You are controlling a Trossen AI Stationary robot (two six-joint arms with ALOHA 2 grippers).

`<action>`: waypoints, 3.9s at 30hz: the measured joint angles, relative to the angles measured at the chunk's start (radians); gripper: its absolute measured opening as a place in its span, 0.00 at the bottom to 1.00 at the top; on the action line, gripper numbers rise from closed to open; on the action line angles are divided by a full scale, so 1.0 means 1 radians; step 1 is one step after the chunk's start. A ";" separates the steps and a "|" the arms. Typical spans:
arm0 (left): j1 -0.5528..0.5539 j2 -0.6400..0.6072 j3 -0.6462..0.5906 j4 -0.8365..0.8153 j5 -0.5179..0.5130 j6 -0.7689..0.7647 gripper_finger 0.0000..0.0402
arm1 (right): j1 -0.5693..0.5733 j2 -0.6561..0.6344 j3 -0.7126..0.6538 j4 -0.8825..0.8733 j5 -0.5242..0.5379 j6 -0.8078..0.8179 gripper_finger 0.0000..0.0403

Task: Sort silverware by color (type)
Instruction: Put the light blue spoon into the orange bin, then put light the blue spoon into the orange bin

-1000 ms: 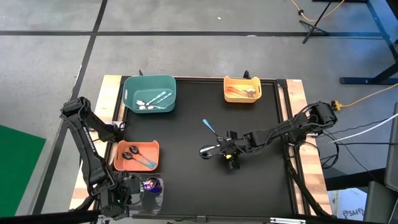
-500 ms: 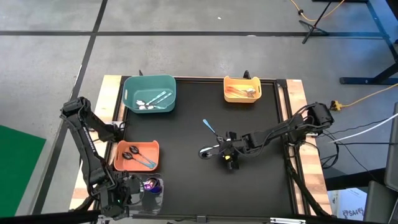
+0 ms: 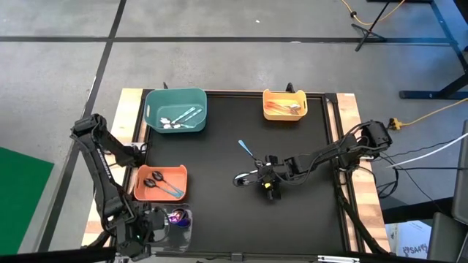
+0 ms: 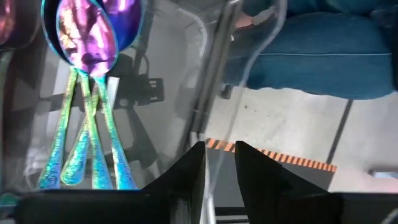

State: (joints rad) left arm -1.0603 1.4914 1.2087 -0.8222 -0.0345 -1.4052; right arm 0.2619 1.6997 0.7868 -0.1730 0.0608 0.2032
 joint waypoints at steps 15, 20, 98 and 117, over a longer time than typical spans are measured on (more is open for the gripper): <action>0.011 0.000 0.130 -0.023 -0.291 0.069 0.20 | 0.000 0.007 0.142 -0.089 -0.057 0.008 0.01; 0.063 0.000 0.130 -0.023 -0.370 0.173 0.20 | 0.000 0.007 0.210 -0.136 -0.056 0.009 0.00; 0.832 0.457 0.130 0.494 -0.048 1.327 0.42 | 0.000 -0.386 0.406 -0.621 0.149 0.012 0.00; 0.854 0.552 0.130 0.399 -0.051 1.331 0.42 | 0.000 -0.385 0.406 -0.620 0.159 0.012 0.00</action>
State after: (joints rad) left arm -0.2063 2.0430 1.3384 -0.4227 -0.0860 -0.0746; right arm 0.2615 1.3144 1.1927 -0.7933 0.2195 0.2153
